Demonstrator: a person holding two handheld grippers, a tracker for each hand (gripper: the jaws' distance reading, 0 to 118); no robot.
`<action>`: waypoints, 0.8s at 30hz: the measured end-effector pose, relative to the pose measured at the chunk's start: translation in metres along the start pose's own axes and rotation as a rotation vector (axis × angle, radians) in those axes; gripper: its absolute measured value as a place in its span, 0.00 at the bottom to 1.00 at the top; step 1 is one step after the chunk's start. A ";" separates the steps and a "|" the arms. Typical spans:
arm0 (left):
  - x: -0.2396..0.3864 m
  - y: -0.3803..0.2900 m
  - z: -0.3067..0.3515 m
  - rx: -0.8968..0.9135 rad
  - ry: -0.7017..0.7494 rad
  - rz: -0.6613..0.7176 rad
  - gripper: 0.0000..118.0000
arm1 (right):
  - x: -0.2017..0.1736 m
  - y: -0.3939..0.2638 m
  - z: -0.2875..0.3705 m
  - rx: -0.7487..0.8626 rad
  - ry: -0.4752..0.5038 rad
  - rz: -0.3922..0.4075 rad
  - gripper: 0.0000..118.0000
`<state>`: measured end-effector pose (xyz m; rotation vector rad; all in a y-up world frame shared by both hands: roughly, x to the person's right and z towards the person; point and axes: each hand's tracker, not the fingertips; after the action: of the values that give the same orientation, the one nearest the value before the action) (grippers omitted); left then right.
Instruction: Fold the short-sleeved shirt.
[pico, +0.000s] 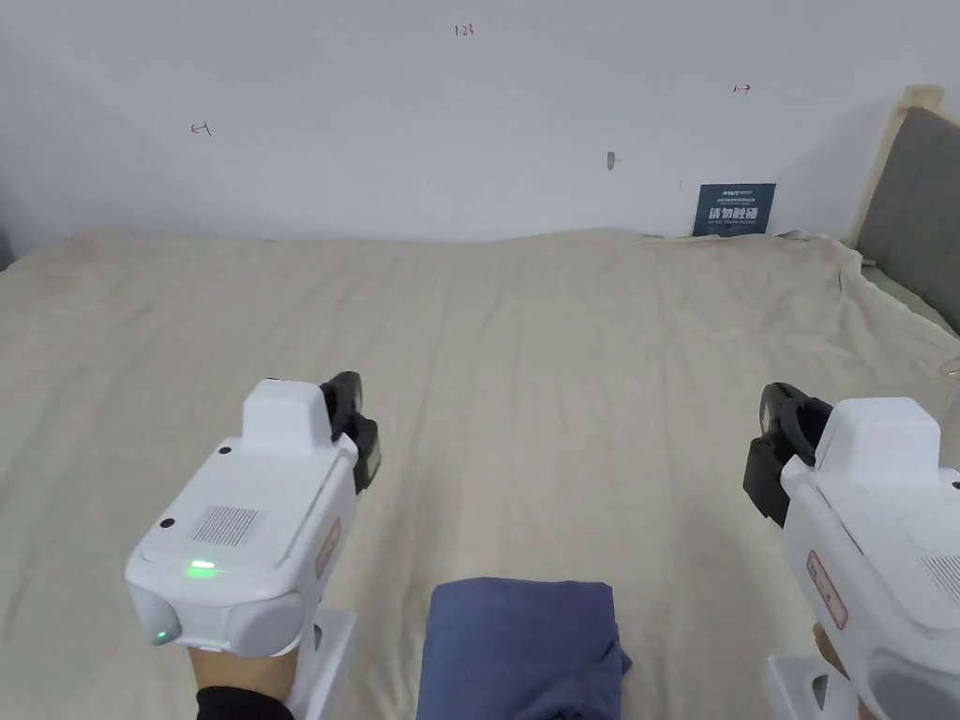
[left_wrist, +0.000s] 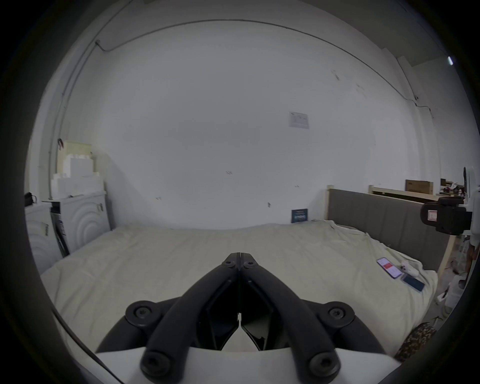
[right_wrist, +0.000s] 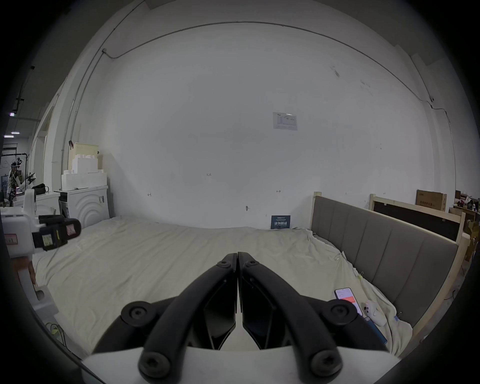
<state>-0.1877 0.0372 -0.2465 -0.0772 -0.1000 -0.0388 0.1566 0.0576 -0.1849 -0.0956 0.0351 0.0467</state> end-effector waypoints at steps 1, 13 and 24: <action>-0.005 0.001 0.002 0.006 0.020 -0.015 0.00 | 0.000 0.000 -0.001 0.006 -0.002 -0.001 0.00; -0.030 0.000 0.017 0.024 0.104 0.011 0.00 | -0.005 -0.005 -0.004 0.019 0.005 -0.014 0.00; -0.038 -0.014 0.017 -0.018 0.092 0.008 0.00 | -0.043 -0.054 -0.035 -0.085 0.071 -0.043 0.00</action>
<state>-0.2276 0.0256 -0.2319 -0.0938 -0.0069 -0.0354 0.1148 -0.0017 -0.2134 -0.1834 0.1023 0.0016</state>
